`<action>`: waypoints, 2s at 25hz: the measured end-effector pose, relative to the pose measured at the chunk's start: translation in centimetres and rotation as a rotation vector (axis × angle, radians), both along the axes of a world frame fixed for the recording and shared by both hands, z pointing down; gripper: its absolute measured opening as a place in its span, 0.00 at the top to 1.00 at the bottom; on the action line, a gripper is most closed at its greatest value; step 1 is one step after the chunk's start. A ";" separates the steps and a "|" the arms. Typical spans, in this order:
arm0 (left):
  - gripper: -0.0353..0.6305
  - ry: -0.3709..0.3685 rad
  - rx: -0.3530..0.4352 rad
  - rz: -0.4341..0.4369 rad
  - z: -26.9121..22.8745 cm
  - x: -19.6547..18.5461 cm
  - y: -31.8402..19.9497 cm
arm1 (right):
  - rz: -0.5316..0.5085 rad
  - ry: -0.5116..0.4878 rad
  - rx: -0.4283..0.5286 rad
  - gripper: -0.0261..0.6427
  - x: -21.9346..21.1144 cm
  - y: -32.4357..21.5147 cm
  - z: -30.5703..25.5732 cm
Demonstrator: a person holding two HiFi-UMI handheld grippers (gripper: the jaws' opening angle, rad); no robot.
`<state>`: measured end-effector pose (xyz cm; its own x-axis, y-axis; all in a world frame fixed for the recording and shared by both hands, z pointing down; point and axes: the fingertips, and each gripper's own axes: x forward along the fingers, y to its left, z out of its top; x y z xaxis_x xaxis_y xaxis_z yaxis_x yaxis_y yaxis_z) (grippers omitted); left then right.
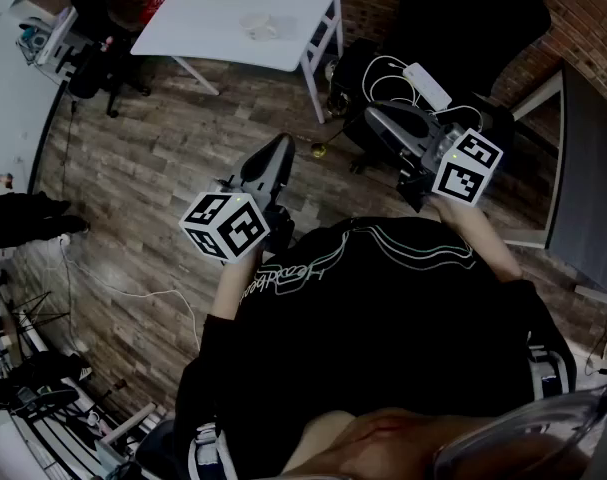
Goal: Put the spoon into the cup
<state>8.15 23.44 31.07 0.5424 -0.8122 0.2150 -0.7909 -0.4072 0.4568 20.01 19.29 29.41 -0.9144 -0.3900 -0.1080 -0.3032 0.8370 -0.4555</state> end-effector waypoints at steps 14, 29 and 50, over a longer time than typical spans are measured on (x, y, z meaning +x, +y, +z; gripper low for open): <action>0.94 -0.024 -0.020 -0.017 0.0 0.4 0.9 | -0.012 -0.004 -0.005 0.96 0.1 0.2 0.0; 0.94 -0.013 -0.055 0.014 2.1 -1.9 -5.8 | 0.022 0.008 -0.057 0.96 -1.9 -6.1 2.3; 0.94 0.018 -0.144 0.129 4.8 -14.7 -27.9 | 0.172 0.045 -0.163 0.96 -13.6 -26.9 4.9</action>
<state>-6.57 -4.46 35.92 0.6446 -0.6972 0.3138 -0.7278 -0.4338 0.5312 6.38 -7.57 34.32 -0.8353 -0.5498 0.0084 -0.4581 0.6874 -0.5636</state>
